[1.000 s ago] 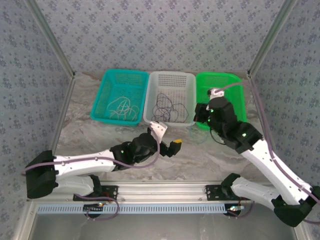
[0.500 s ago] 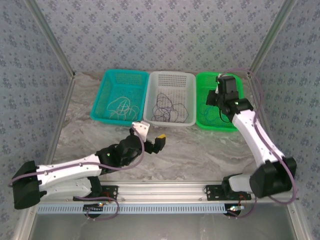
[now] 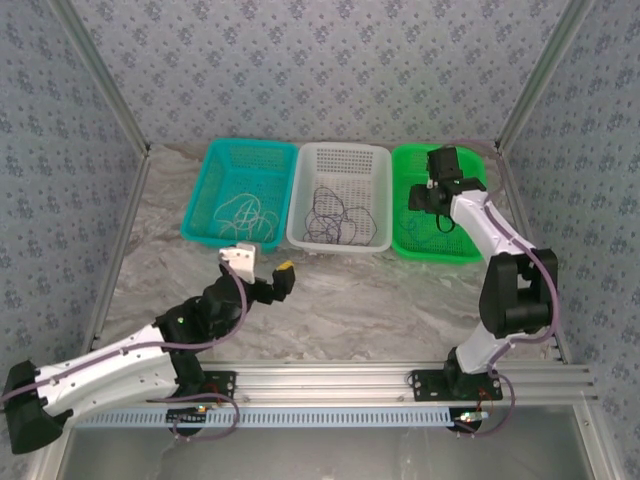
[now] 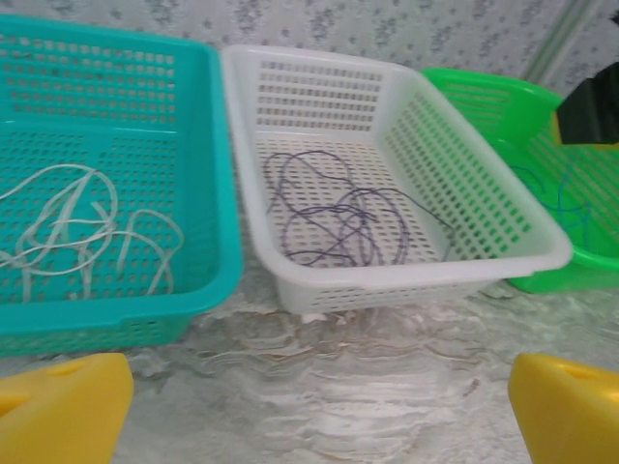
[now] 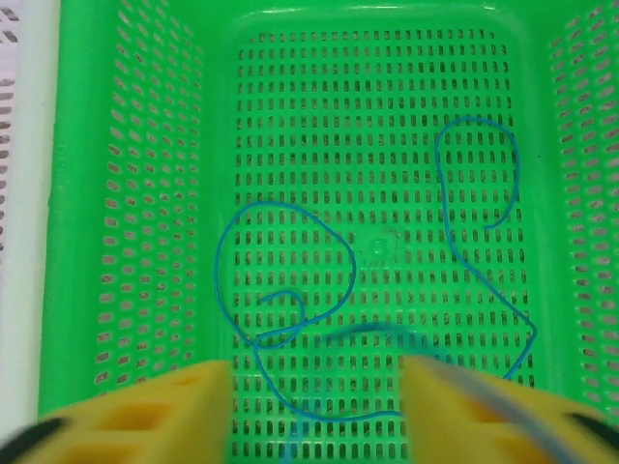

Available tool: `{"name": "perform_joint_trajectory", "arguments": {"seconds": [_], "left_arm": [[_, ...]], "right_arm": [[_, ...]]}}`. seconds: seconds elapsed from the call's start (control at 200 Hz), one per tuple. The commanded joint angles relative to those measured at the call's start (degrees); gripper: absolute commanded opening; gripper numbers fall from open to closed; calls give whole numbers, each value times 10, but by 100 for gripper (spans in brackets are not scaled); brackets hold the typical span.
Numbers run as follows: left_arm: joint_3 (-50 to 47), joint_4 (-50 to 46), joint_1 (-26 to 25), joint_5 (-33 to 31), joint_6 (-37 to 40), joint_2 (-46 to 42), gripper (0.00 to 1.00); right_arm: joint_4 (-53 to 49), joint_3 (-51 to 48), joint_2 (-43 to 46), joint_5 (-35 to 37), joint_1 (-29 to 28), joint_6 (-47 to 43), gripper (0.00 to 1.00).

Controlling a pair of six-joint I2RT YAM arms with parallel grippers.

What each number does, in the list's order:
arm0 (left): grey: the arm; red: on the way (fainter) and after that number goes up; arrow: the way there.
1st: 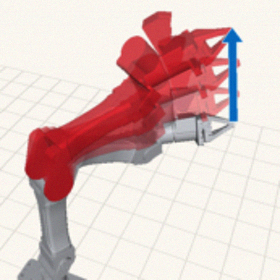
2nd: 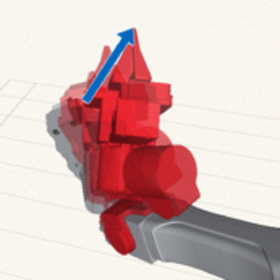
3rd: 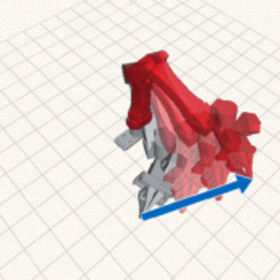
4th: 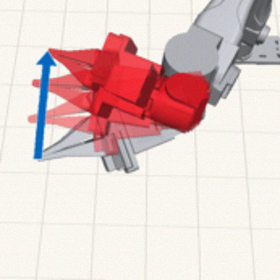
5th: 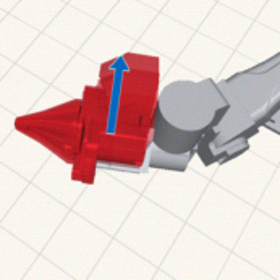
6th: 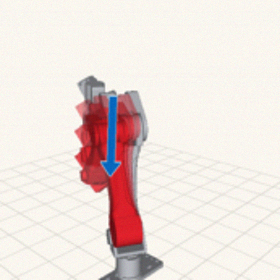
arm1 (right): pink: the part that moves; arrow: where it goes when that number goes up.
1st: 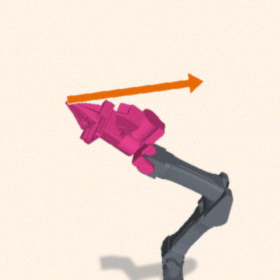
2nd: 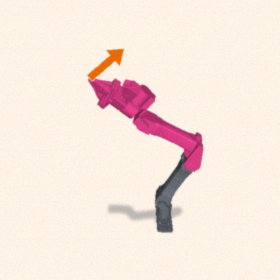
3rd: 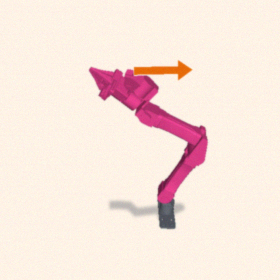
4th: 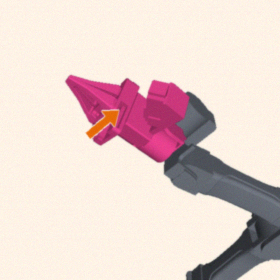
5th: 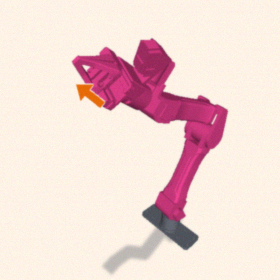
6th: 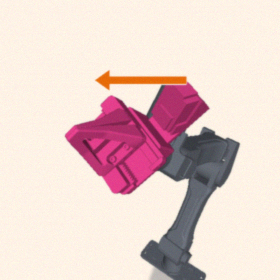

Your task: Untangle the cables

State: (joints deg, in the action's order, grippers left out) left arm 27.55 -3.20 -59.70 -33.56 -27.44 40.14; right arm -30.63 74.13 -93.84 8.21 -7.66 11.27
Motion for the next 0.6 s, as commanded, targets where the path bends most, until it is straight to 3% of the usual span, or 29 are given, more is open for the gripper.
{"name": "perform_joint_trajectory", "arguments": {"seconds": [0.0, 0.215, 0.4, 0.595], "left_arm": [[8, -58, 14, -34, -20, -23, 99], [22, -125, 58, -53, -32, -34, 99], [25, -133, 106, -20, -28, -32, 99], [27, -147, 139, -18, -34, -35, 99]], "right_arm": [[12, -19, 44, 28, -7, -14, 100], [121, -168, 170, 35, 0, -45, 100], [204, -265, 253, 54, 7, -72, 100], [230, -307, 299, -48, 57, -45, 100]]}}
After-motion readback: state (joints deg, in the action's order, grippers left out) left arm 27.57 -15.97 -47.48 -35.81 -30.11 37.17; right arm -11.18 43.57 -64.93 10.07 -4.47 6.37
